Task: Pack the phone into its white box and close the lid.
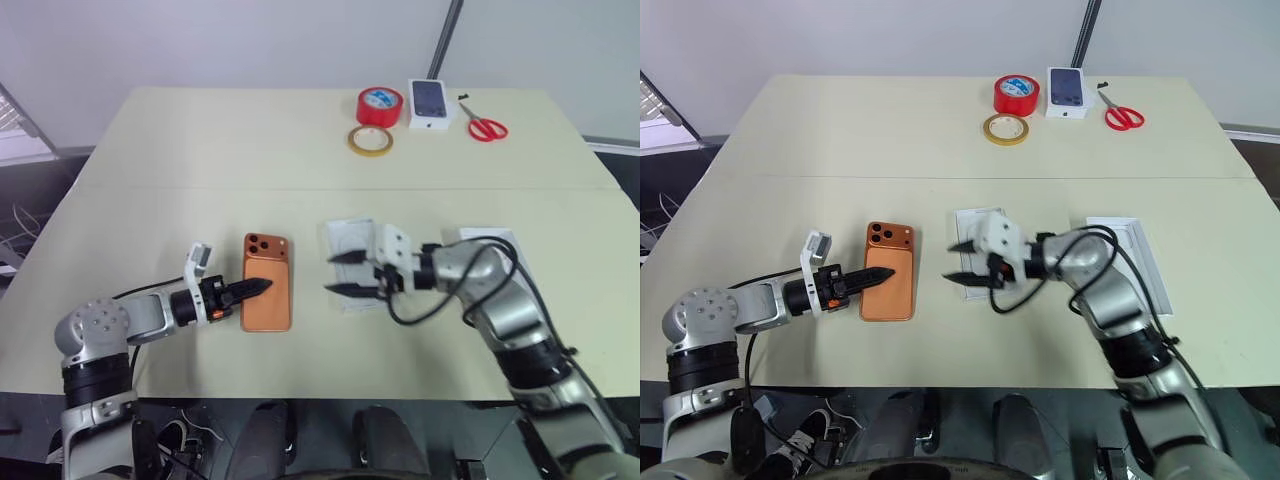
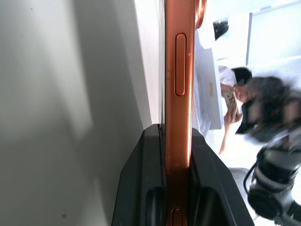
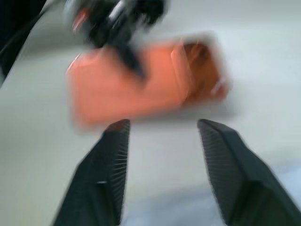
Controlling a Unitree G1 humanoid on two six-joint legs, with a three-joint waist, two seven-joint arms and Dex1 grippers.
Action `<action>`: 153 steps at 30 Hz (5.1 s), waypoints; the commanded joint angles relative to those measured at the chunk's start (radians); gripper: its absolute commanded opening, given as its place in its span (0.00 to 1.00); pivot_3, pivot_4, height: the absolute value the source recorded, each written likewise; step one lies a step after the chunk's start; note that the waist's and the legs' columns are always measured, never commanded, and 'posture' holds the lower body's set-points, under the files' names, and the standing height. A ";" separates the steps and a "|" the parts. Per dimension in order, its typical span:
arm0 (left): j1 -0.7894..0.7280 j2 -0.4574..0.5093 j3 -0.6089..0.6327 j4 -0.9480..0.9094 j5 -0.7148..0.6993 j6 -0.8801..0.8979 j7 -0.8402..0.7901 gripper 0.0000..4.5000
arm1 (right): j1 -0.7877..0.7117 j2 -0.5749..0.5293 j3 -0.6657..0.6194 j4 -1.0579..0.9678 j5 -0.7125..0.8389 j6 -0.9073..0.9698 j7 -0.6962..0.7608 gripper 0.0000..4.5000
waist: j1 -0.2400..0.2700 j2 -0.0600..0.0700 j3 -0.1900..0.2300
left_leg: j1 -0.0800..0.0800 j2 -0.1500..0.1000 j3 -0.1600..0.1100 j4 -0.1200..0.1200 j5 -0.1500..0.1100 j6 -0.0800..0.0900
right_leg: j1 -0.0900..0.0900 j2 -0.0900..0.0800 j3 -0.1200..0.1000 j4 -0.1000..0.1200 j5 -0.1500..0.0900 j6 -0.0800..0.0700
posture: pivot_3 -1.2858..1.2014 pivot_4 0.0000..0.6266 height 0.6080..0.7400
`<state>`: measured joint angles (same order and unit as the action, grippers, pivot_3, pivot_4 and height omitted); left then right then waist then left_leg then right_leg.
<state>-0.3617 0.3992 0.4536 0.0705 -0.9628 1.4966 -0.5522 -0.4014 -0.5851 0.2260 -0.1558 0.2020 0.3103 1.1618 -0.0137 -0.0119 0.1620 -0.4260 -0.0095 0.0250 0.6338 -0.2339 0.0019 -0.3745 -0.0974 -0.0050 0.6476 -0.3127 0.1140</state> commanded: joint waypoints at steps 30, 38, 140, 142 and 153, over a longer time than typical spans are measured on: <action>-0.196 -0.131 0.039 -0.064 -0.042 -0.082 0.200 0.00 | 0.047 -0.086 0.023 0.117 -0.118 -0.326 -0.008 0.01 | 0.005 -0.005 0.003 | 0.000 0.000 0.000 0.003 0.001 0.000 | 0.002 0.001 -0.001 0.000 0.000 0.000 | 0.52 0.24 0.91; -0.281 -0.224 0.031 -0.001 -0.039 -0.138 0.263 0.00 | -0.048 0.057 0.056 0.126 -0.167 -0.181 -0.133 0.01 | 0.002 -0.005 0.004 | 0.000 0.000 0.000 0.002 0.005 -0.007 | 0.001 0.003 -0.001 0.001 0.000 0.000 | 0.52 0.24 0.91; -0.449 -0.411 -0.818 0.192 0.654 -0.538 -0.162 0.00 | 0.270 -0.308 -0.253 0.119 -0.217 -0.326 -0.178 0.01 | 0.050 -0.005 0.007 | -0.002 -0.001 0.001 0.016 -0.001 0.005 | 0.008 0.002 -0.002 0.001 0.000 0.001 | 0.52 0.24 0.91; -0.448 -0.395 -0.811 0.201 0.664 -0.551 -0.162 0.00 | 0.283 -0.309 -0.264 0.107 -0.205 -0.315 -0.174 0.01 | 0.050 -0.005 0.007 | -0.002 0.000 0.001 0.015 -0.001 0.004 | 0.008 0.002 -0.002 0.001 0.000 0.001 | 0.52 0.24 0.91; -0.383 -0.275 -0.766 0.118 0.661 -0.600 -0.193 0.00 | 0.273 -0.373 -0.321 0.140 -0.184 -0.325 -0.164 0.01 | 0.045 -0.003 0.007 | -0.002 0.000 0.001 0.015 -0.001 0.003 | 0.007 0.002 -0.001 0.001 0.000 0.001 | 0.52 0.24 0.91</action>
<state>-0.7465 0.1240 -0.3260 0.2449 -0.2843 0.8935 -0.7292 -0.1134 -0.9381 -0.0612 -0.0173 0.0057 0.0069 0.9969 0.0309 -0.0153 0.1694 -0.4276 -0.0092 0.0257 0.6492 -0.2343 0.0050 -0.3671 -0.0953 -0.0063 0.6488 -0.3129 0.1151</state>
